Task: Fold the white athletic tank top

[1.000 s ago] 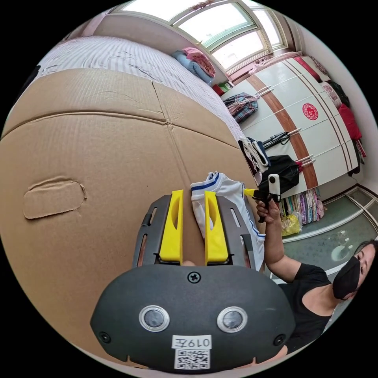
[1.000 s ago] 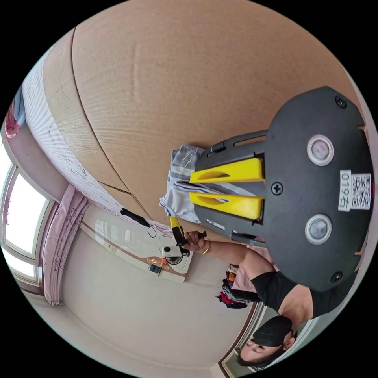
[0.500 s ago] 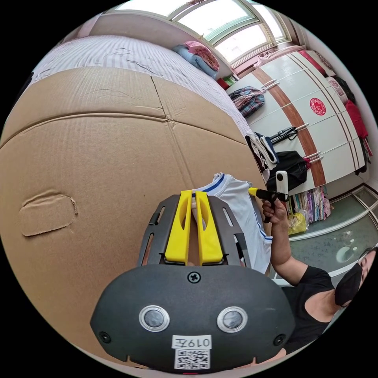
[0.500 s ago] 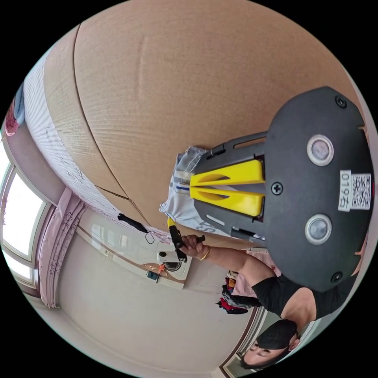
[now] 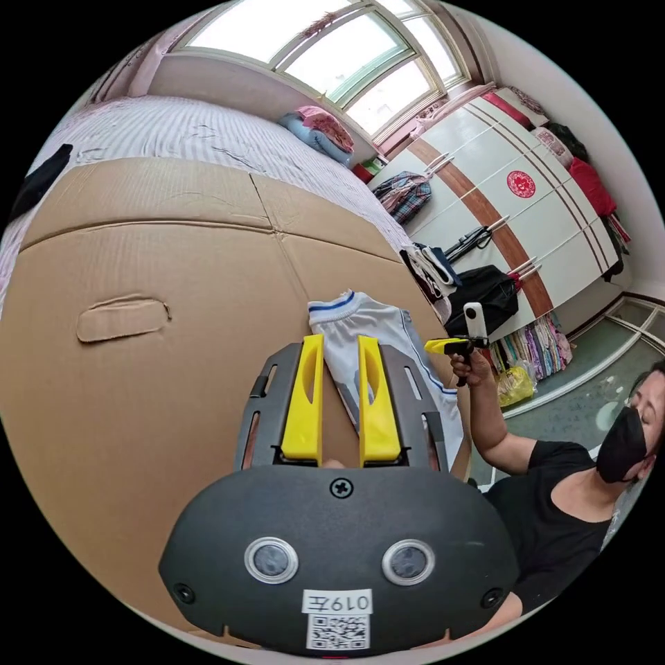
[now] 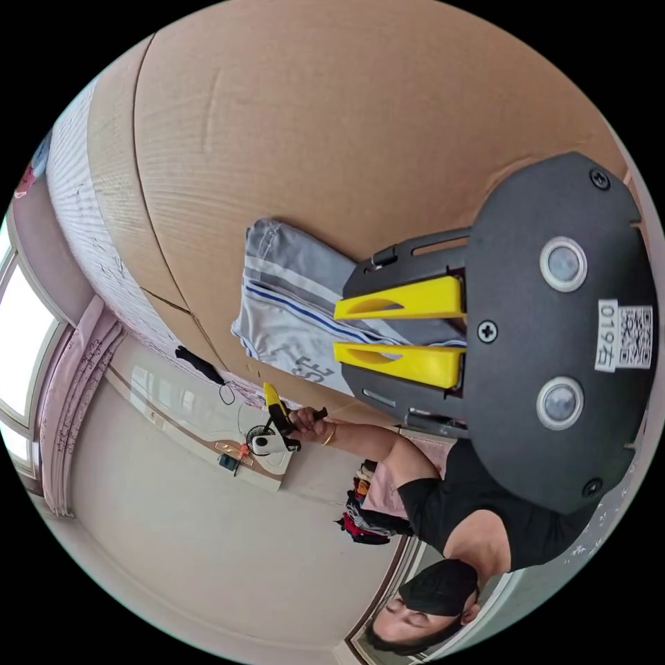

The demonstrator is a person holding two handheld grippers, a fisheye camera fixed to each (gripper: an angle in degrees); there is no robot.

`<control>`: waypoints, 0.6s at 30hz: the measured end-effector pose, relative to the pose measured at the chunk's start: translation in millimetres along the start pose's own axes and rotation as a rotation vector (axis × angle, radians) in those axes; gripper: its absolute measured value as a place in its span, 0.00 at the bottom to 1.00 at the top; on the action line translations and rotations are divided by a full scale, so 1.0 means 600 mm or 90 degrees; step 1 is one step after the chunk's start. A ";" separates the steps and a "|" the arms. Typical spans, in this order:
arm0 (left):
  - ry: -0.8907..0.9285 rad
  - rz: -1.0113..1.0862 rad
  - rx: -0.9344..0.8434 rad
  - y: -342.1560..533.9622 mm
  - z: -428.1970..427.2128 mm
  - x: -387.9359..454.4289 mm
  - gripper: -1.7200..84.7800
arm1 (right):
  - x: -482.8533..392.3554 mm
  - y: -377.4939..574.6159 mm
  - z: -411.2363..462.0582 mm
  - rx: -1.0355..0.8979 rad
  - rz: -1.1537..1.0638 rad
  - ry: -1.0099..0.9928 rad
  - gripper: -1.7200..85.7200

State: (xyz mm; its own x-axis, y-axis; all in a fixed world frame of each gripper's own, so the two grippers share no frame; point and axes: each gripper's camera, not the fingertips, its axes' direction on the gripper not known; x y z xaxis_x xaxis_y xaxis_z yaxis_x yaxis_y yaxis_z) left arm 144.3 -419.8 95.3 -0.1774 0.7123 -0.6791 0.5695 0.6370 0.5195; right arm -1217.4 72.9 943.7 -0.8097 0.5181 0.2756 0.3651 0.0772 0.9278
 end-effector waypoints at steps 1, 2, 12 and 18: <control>-0.003 0.015 -0.007 0.030 -0.005 0.020 0.09 | -0.008 0.009 0.007 -0.014 -0.007 -0.004 0.09; -0.019 0.024 -0.023 0.059 -0.005 0.041 0.09 | -0.014 0.015 0.015 -0.033 -0.009 -0.003 0.09; -0.071 -0.020 -0.020 0.248 0.007 0.109 0.10 | -0.024 0.045 0.042 -0.050 0.014 0.024 0.09; -0.034 -0.050 -0.010 0.279 0.012 0.110 0.08 | -0.020 0.065 0.046 -0.032 0.019 0.001 0.06</control>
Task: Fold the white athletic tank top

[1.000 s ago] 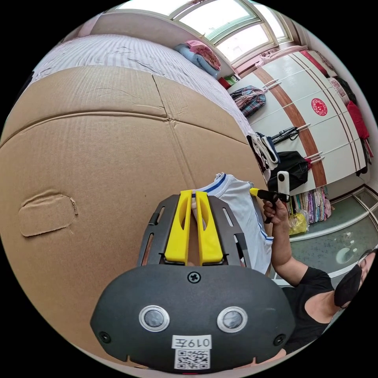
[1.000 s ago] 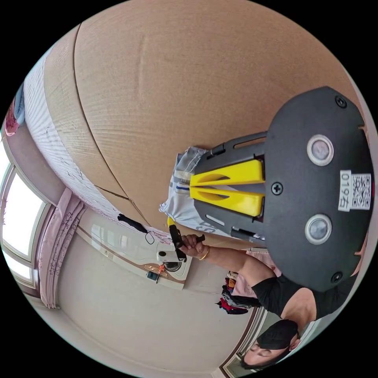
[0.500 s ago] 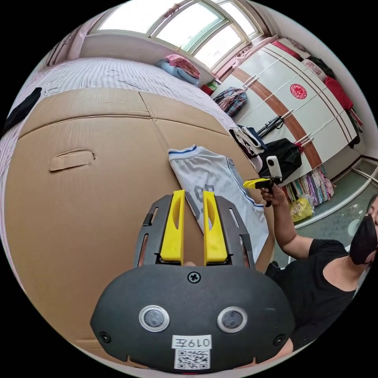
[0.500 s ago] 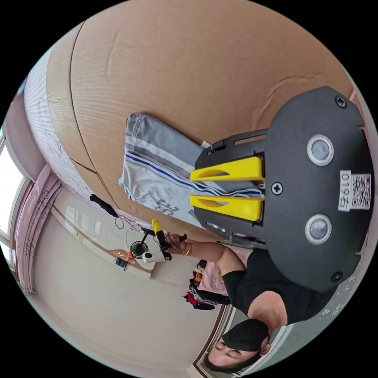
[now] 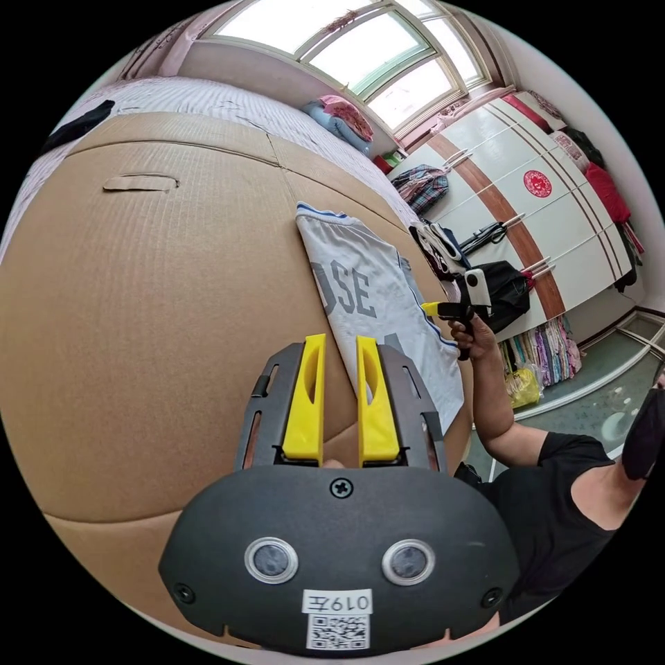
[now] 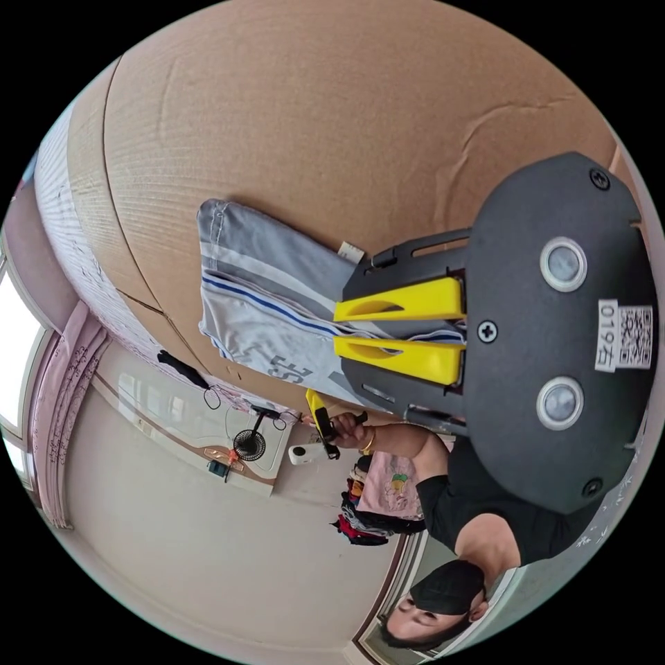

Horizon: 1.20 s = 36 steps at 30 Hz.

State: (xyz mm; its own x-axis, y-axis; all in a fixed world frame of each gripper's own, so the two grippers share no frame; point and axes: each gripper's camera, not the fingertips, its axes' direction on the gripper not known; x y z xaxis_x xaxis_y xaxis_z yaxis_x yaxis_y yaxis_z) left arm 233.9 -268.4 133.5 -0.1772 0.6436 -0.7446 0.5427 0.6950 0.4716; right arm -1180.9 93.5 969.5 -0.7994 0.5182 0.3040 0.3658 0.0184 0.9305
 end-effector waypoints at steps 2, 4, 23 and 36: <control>0.006 0.004 -0.009 0.009 0.005 0.009 0.07 | 0.001 0.009 0.000 0.010 -0.001 -0.013 0.05; 0.000 0.008 -0.015 0.016 0.008 0.017 0.06 | -0.001 0.014 0.002 0.012 -0.004 -0.011 0.04; -0.036 -0.001 -0.002 0.124 -0.015 0.076 0.03 | -0.046 0.148 0.011 -0.006 -0.046 0.021 0.09; -0.080 0.021 -0.012 0.191 -0.001 0.119 0.03 | -0.060 0.210 0.057 -0.005 -0.055 0.068 0.02</control>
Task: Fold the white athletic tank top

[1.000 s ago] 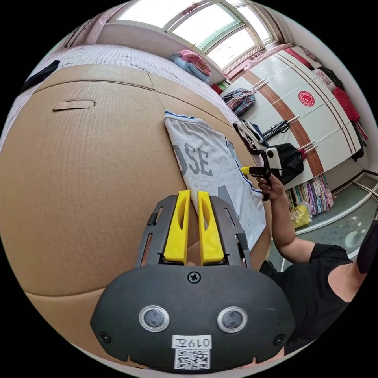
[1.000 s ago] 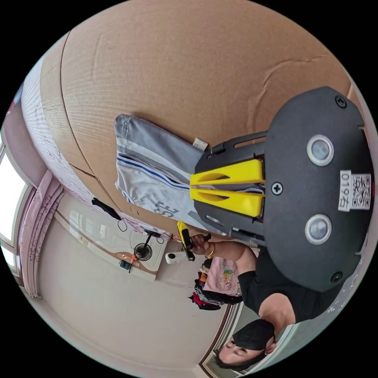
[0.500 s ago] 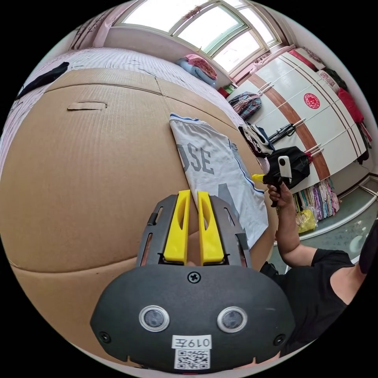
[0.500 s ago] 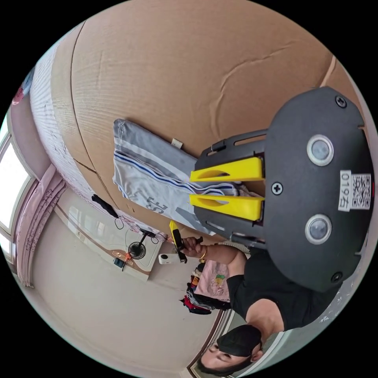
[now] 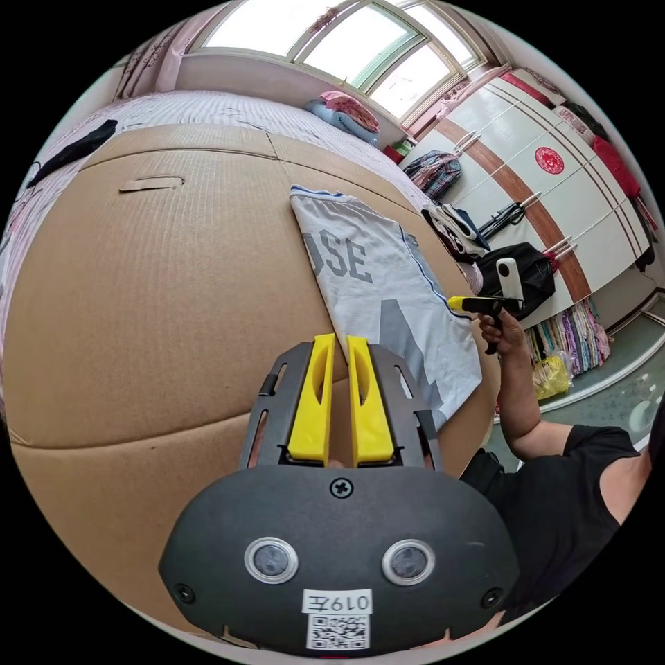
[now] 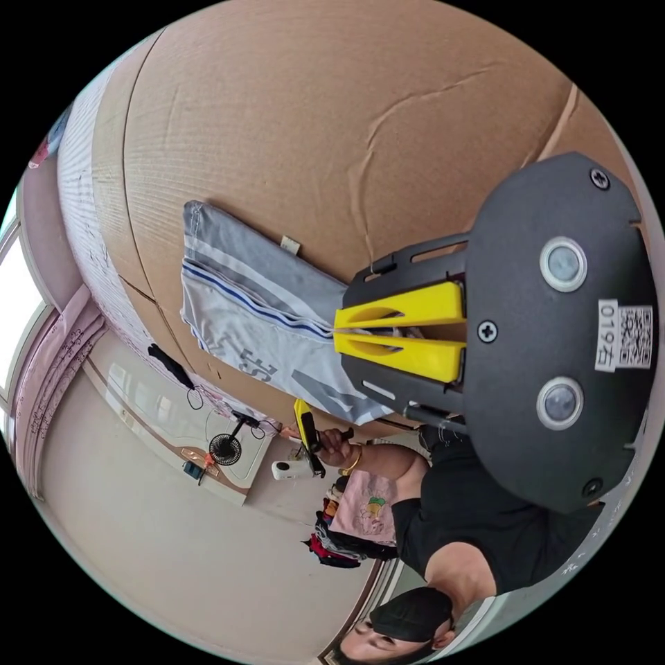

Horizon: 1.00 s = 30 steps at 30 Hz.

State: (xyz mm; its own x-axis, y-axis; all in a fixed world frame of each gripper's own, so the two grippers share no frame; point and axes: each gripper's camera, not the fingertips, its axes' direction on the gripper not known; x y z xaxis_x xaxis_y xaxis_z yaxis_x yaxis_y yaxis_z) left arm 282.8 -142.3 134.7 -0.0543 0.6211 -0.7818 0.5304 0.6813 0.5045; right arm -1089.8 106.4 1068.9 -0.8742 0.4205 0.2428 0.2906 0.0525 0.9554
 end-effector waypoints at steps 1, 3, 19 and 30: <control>-0.009 0.005 0.002 0.005 0.000 0.004 0.03 | 0.000 0.006 0.004 0.000 0.002 0.002 0.02; -0.023 0.013 0.002 0.011 0.001 0.010 0.03 | 0.000 0.015 0.011 -0.003 0.006 0.008 0.02; 0.021 -0.033 0.035 0.111 -0.029 0.043 0.08 | -0.038 0.265 0.015 0.121 0.083 -0.003 0.14; 0.003 -0.023 0.012 0.140 -0.016 0.059 0.05 | -0.034 0.328 0.080 0.101 0.090 0.011 0.08</control>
State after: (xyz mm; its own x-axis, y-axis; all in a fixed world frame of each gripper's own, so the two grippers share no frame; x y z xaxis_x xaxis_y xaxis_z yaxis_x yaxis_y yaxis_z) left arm 317.6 -59.1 152.8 -0.0781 0.5983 -0.7974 0.5434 0.6962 0.4691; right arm -996.2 151.4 1243.9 -0.8264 0.4178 0.3774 0.4678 0.1364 0.8733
